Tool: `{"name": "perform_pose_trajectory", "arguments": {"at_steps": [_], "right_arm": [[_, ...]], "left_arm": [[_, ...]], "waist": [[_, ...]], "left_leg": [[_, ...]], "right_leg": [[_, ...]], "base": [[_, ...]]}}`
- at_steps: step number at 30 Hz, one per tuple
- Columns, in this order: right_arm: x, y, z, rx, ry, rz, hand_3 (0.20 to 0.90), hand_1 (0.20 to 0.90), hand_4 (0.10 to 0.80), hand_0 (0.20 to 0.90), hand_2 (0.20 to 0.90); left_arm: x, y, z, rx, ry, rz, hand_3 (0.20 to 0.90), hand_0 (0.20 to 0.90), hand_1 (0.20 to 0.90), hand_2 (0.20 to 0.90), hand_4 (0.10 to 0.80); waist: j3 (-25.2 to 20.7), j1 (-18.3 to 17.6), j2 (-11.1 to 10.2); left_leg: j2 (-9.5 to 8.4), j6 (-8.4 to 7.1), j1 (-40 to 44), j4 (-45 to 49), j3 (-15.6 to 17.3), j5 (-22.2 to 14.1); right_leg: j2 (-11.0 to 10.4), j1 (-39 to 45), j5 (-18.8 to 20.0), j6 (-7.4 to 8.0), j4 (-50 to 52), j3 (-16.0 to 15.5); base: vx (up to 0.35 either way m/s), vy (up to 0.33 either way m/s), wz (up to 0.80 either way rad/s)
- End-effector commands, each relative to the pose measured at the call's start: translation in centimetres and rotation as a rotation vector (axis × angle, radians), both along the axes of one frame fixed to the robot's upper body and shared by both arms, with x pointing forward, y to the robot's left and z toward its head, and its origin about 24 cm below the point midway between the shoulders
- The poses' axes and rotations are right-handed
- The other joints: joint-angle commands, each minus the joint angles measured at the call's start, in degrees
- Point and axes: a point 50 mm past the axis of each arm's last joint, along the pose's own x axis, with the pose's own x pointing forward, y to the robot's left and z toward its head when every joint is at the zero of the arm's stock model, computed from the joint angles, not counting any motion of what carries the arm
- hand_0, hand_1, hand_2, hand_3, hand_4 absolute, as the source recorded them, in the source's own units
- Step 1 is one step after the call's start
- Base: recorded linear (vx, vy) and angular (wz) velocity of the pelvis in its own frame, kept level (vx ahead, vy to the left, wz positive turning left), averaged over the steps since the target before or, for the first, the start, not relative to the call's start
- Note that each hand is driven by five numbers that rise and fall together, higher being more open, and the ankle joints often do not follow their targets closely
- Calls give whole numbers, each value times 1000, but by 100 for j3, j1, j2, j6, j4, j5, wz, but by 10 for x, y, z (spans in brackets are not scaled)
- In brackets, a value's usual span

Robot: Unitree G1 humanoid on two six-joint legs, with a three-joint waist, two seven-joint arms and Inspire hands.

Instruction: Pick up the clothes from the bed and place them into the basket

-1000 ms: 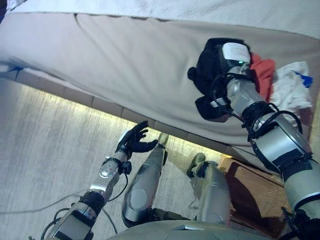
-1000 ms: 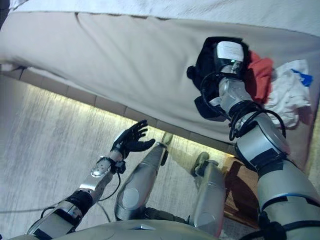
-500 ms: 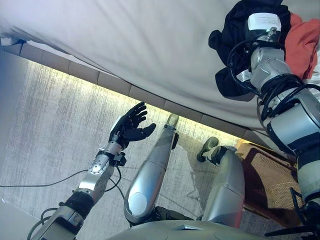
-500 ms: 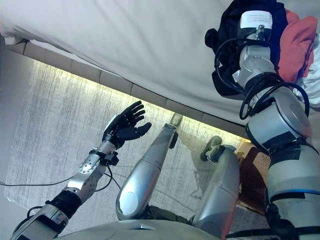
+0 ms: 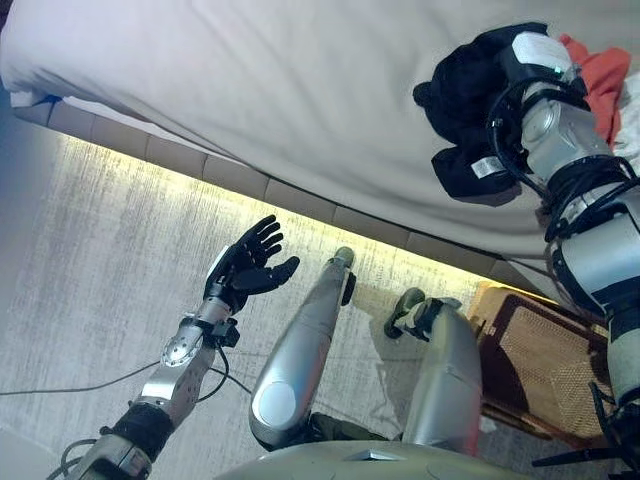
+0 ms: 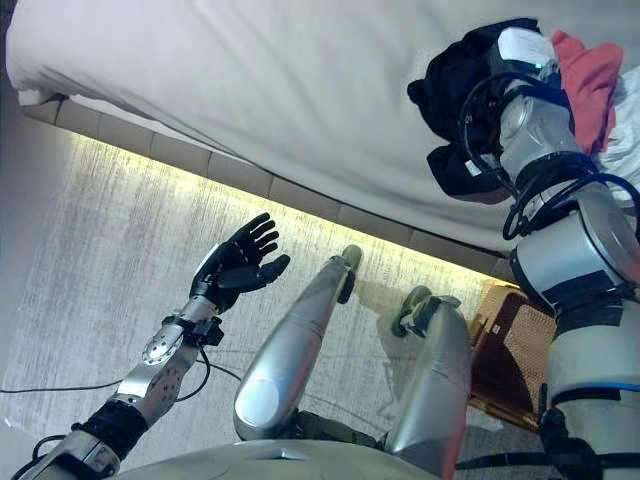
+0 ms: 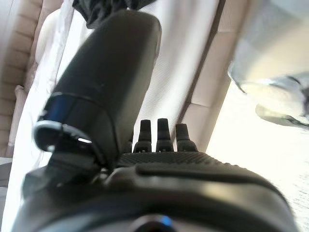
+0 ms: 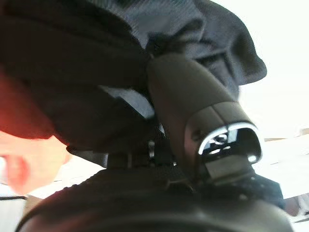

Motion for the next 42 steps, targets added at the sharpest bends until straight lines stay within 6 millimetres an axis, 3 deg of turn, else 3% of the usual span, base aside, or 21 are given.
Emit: {"name": "perform_pose_trajectory", "arguments": {"at_steps": [1,7,9,12,15,19,24,27,32,39,42], "right_arm": [[-10,-12,40,58,-233,41,200,300,100,300,300],[-15,-7,45,227,-342,173,200,300,100,300,300],[-17,-4,48,276,-374,218,200,300,100,300,300],[-22,-2,55,377,-445,292,200,300,100,300,300],[-30,0,58,475,-504,371,200,300,100,300,300],[-41,2,58,608,-552,465,200,300,100,300,300],[-49,3,54,704,-581,516,200,300,100,300,300],[-52,-6,51,709,-585,494,200,300,100,300,300],[-66,-31,33,736,-558,422,200,300,100,300,300],[-89,-49,-3,820,-546,369,200,300,100,300,300],[-91,-47,-20,812,-465,358,200,300,100,300,300]], "left_arm": [[5,3,25,-33,-156,9,900,900,900,900,800],[1,3,13,-1,-98,8,900,900,900,900,800],[1,2,10,4,-87,7,900,900,900,900,800],[2,-4,5,26,-61,-12,900,900,900,900,800],[1,-7,-7,52,1,-21,900,900,900,900,800],[-15,-2,-44,85,192,26,900,900,900,900,800],[-33,17,-72,80,332,147,900,900,900,900,800],[-37,21,-81,76,379,176,900,900,900,900,800],[-49,27,-103,126,497,201,900,900,900,900,800],[-45,29,-107,131,538,235,900,900,900,900,800],[-43,30,-105,133,518,232,900,900,900,900,800]], "waist": [[-212,-73,-33],[-587,-179,-249],[-738,-257,-324],[-963,-391,-463],[-1233,-584,-606],[-1726,-934,-770],[-2090,-1063,-771],[-2226,-1169,-806],[-2494,-1689,-913],[-2638,-2240,-920],[-2655,-2386,-967]], "left_leg": [[-42,323,628,5,279,-264],[72,278,1451,-702,267,-180],[124,271,1643,-1011,297,7],[192,262,2120,-1406,356,-8],[250,292,2641,-1838,481,-68],[350,274,3579,-2997,944,54],[602,181,4180,-3996,1554,420],[641,154,4274,-4168,1611,521],[795,152,4564,-4363,1972,480],[876,126,4839,-4565,2332,416],[906,95,4792,-4103,2472,196]], "right_leg": [[296,785,642,100,-769,-472],[352,1630,751,123,-1512,-480],[389,1846,940,91,-1893,-494],[454,2356,1087,140,-2504,-420],[472,2826,1294,255,-3110,-280],[538,3485,1798,559,-4286,-158],[548,3779,2002,729,-4714,-609],[560,3839,2206,787,-5002,-477],[712,3931,2253,765,-5241,-32],[937,4050,2224,741,-5458,451],[995,4057,2176,640,-5443,570]], "base": [[25,-14,-20],[68,7,-11],[12,25,-19],[73,25,-18],[186,51,-21],[189,36,-33],[-9,7,-82],[-10,-48,-103],[49,-70,-35],[34,-68,-45],[-5,-79,-30]]}}
